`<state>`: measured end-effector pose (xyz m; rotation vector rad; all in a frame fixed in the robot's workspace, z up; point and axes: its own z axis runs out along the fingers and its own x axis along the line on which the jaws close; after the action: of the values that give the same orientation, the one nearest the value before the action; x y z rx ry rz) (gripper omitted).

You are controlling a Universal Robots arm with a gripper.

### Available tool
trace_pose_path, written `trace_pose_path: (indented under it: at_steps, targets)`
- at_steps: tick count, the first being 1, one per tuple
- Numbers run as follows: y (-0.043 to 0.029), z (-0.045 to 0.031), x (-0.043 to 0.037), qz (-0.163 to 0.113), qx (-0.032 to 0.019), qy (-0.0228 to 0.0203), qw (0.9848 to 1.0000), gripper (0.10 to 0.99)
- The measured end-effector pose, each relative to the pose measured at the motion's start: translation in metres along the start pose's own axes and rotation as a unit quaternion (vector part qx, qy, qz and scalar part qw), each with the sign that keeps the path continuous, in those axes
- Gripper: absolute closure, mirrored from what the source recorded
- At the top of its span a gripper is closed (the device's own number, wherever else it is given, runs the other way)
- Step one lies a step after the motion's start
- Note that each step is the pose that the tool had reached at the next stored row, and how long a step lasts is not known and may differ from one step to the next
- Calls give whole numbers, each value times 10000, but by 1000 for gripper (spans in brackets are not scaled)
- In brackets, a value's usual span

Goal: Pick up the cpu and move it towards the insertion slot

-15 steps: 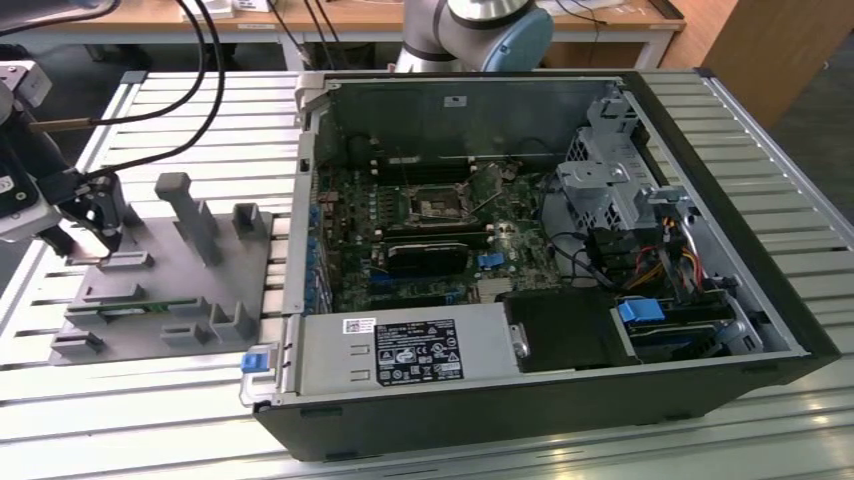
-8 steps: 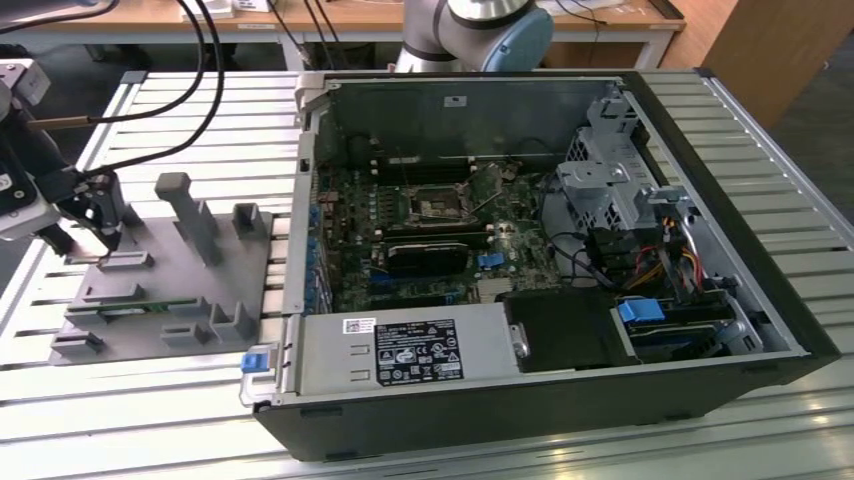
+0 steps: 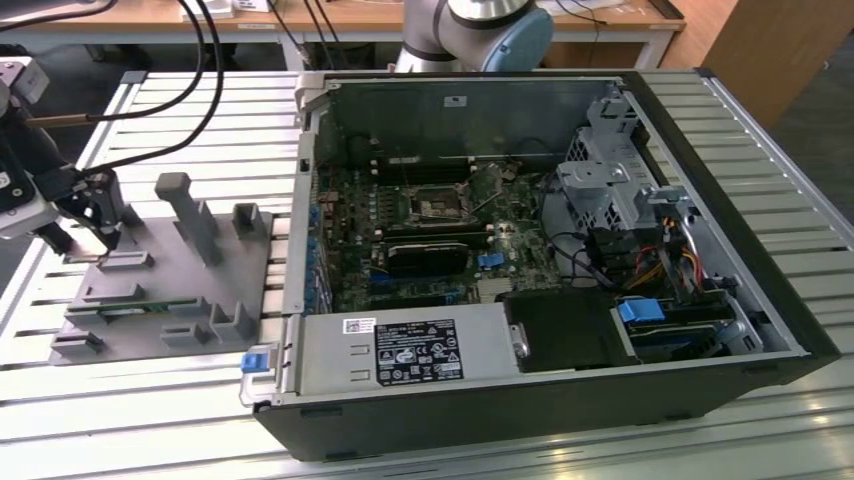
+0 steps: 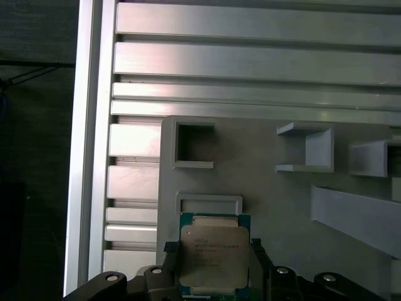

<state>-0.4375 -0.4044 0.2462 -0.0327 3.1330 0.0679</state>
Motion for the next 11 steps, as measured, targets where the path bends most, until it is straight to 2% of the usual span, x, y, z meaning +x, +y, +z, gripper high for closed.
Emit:
trace_pose_path:
  at_steps: [11]
  targets:
    - [4, -37, 0, 0, 0, 1, 10000, 561]
